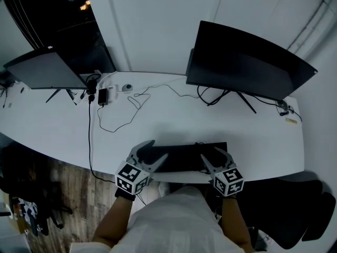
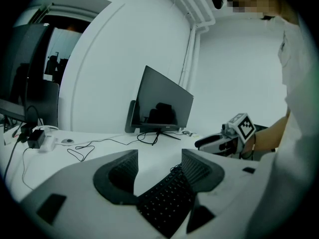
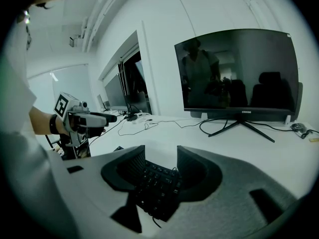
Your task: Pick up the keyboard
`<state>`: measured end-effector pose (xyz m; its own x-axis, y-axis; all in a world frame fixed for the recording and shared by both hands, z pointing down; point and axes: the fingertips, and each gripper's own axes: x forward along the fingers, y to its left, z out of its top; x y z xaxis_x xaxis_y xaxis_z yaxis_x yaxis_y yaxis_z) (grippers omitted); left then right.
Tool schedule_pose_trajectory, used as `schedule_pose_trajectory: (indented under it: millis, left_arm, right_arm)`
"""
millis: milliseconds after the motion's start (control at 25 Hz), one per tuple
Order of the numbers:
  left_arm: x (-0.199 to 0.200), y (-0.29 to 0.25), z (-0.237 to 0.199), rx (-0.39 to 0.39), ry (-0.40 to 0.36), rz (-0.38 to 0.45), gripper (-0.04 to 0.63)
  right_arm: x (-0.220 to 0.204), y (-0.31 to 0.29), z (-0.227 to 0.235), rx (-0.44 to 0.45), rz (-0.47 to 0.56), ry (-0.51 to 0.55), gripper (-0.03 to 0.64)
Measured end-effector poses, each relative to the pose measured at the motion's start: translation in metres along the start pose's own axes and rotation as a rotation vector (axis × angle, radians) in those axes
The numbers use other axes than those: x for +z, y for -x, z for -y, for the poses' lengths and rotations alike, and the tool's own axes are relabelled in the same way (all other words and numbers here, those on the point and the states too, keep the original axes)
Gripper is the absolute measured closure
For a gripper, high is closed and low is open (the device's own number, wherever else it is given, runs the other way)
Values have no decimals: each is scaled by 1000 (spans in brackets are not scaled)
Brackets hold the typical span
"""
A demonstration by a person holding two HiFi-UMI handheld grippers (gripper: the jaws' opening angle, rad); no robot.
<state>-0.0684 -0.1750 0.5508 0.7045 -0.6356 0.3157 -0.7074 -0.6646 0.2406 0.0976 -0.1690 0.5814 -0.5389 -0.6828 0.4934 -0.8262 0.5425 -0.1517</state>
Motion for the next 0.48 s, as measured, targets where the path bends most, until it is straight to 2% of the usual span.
schedule_pose_trajectory:
  millis: [480]
  left_arm:
    - [-30, -23, -6, -11, 29, -91, 345]
  right_arm:
    - [-40, -24, 13, -12, -115, -27, 410]
